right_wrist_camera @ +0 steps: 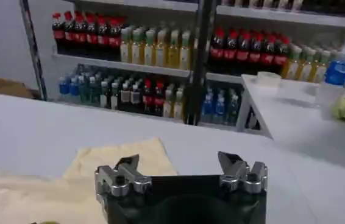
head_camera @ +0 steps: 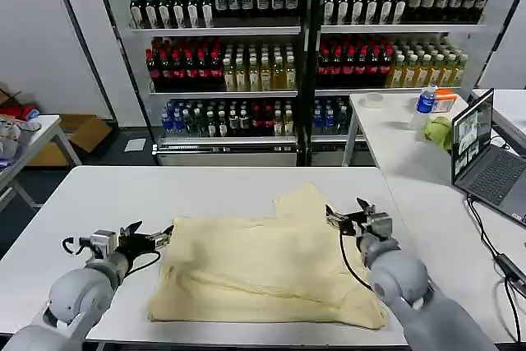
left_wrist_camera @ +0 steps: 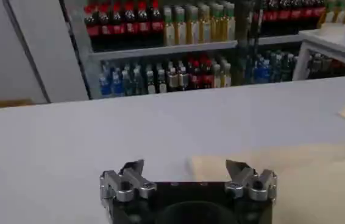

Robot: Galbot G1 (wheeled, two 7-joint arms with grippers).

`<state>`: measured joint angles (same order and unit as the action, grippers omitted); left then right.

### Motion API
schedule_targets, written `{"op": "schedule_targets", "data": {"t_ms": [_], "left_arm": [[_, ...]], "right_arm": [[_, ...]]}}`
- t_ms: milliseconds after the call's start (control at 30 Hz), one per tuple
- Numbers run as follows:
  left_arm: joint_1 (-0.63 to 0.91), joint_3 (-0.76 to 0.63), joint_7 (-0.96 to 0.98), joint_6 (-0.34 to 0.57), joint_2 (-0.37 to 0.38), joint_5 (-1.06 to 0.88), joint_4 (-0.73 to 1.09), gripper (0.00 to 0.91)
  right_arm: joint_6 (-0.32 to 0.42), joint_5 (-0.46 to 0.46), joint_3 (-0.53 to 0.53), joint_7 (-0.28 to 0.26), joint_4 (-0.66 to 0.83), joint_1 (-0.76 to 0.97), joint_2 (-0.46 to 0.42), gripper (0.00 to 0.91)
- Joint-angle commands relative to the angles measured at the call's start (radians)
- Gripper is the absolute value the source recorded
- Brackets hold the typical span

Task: Fold and organize the clothes.

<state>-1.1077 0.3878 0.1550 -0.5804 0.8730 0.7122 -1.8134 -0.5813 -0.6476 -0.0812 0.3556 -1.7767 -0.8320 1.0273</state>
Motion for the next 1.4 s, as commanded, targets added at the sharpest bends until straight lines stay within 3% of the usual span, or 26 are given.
{"op": "schedule_targets", "data": {"t_ms": [33, 500, 1033, 1067, 1100, 1133, 1200, 1233, 1267, 1300, 1333, 1400], "left_arm": [[0.153, -0.114, 0.001, -0.001, 0.009, 0.008, 0.109, 0.907], [0.204, -0.187, -0.003, -0.001, 0.04, 0.008, 0.177, 0.907], [0.209, -0.191, -0.009, -0.001, 0.05, 0.028, 0.217, 0.907], [0.211, -0.192, -0.01, -0.001, 0.05, 0.028, 0.22, 0.766], [0.213, -0.194, -0.011, -0.001, 0.051, 0.028, 0.222, 0.484], [0.216, -0.196, -0.012, -0.001, 0.052, 0.028, 0.226, 0.252], [0.217, -0.198, -0.013, 0.0, 0.053, 0.028, 0.23, 0.071], [0.217, -0.199, -0.015, 0.0, 0.053, 0.027, 0.23, 0.04], [0.216, -0.2, -0.016, 0.0, 0.054, 0.027, 0.231, 0.01], [0.216, -0.2, -0.017, 0.0, 0.054, 0.027, 0.231, 0.01], [0.215, -0.201, -0.018, 0.0, 0.055, 0.027, 0.232, 0.01], [0.214, -0.202, -0.019, 0.0, 0.055, 0.027, 0.231, 0.01]], "right_arm": [[-0.001, -0.018, 0.089, -0.003, 0.212, 0.155, 0.064, 0.907], [-0.001, -0.019, 0.158, -0.016, 0.408, 0.277, 0.148, 0.907], [-0.001, -0.025, 0.158, -0.017, 0.475, 0.286, 0.169, 0.907], [-0.002, -0.026, 0.158, -0.018, 0.477, 0.285, 0.17, 0.907], [-0.002, -0.031, 0.159, -0.02, 0.479, 0.283, 0.17, 0.907], [-0.002, -0.034, 0.159, -0.02, 0.48, 0.282, 0.17, 0.846], [-0.002, -0.039, 0.162, -0.023, 0.483, 0.28, 0.17, 0.665], [-0.002, -0.04, 0.163, -0.025, 0.485, 0.28, 0.17, 0.595], [-0.002, -0.042, 0.164, -0.026, 0.487, 0.28, 0.17, 0.353], [-0.002, -0.046, 0.164, -0.027, 0.488, 0.28, 0.17, 0.262], [-0.002, -0.048, 0.165, -0.028, 0.49, 0.28, 0.171, 0.111], [-0.002, -0.05, 0.165, -0.03, 0.49, 0.279, 0.171, 0.0]]}}
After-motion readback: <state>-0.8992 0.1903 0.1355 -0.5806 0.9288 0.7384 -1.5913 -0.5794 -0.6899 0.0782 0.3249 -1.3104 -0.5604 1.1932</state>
